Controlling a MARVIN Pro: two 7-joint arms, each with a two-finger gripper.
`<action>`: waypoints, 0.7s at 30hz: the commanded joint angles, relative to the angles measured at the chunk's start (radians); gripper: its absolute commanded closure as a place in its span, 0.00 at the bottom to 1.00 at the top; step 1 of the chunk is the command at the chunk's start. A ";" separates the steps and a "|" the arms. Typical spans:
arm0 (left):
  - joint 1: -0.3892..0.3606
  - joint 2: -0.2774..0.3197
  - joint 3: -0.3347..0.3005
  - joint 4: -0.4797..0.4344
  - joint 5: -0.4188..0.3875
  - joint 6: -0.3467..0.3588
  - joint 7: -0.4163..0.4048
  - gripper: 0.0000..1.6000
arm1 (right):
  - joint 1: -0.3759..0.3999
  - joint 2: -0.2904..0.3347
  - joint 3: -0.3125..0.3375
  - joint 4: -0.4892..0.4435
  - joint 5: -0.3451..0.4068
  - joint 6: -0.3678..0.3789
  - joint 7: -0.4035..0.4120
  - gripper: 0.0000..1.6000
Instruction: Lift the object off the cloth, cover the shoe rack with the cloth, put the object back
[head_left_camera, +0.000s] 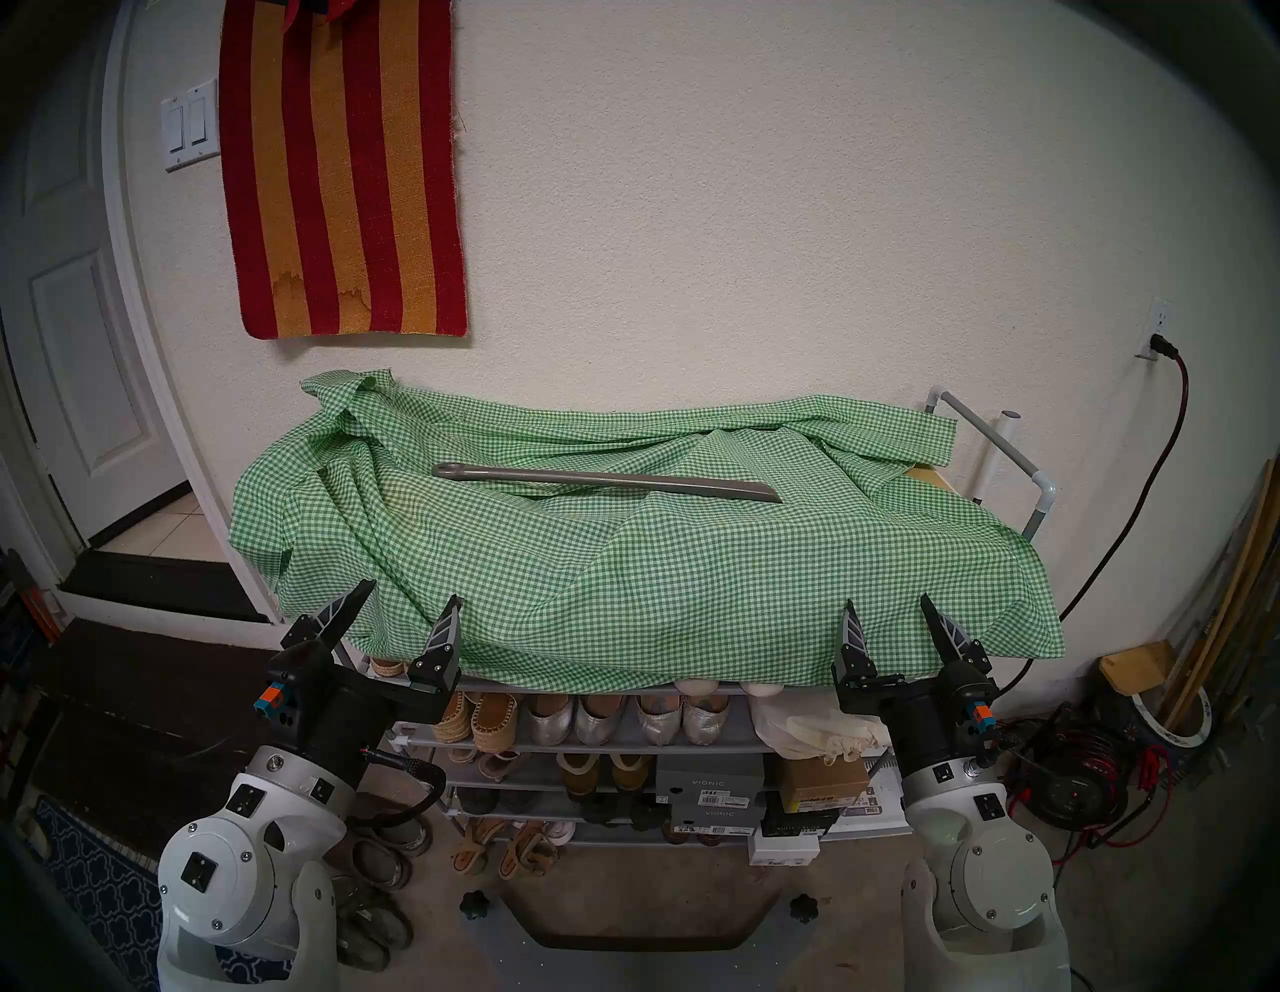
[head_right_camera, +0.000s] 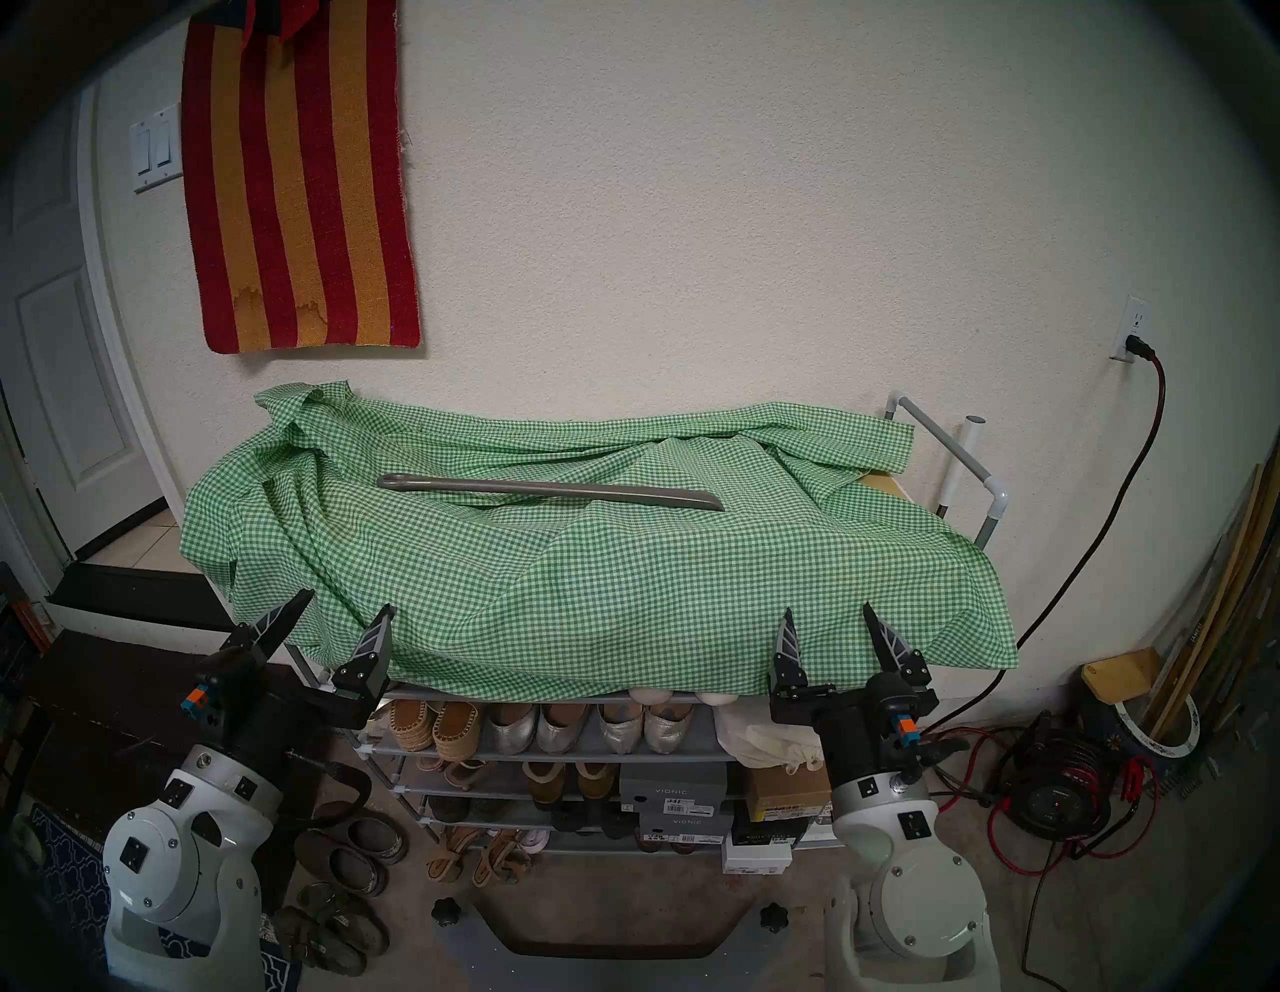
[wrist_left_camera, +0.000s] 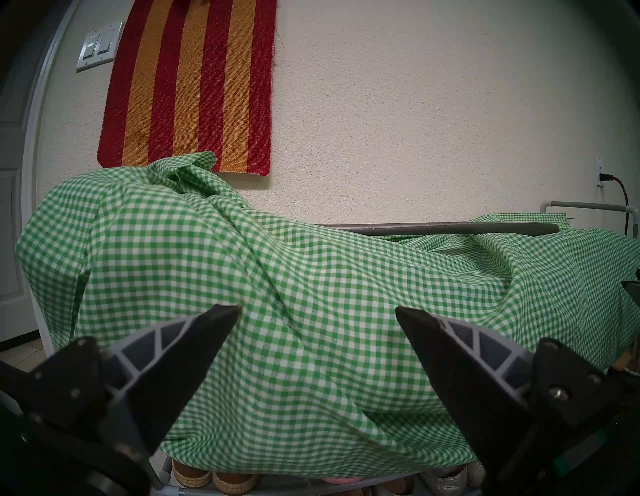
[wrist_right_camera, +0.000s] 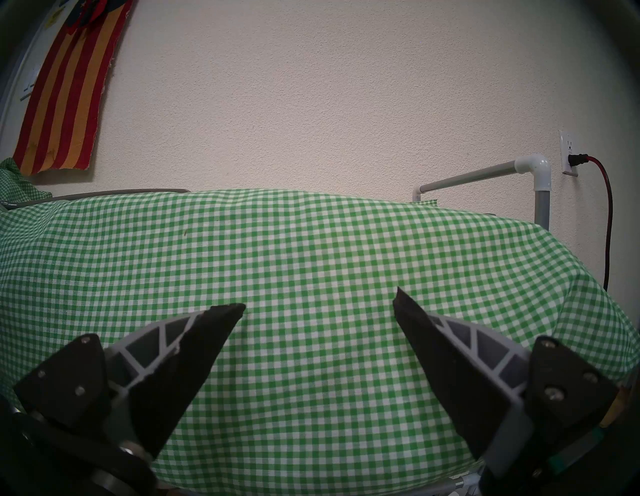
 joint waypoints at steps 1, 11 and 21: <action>-0.001 0.000 -0.001 -0.001 0.001 0.000 0.001 0.00 | 0.000 0.000 0.000 0.000 0.000 0.000 0.000 0.00; -0.001 -0.001 -0.001 -0.001 0.002 0.000 0.000 0.00 | 0.000 0.000 0.000 0.000 0.000 0.000 0.000 0.00; -0.001 -0.002 -0.002 -0.001 0.002 0.000 -0.001 0.00 | 0.000 0.000 0.000 0.000 0.000 0.000 0.000 0.00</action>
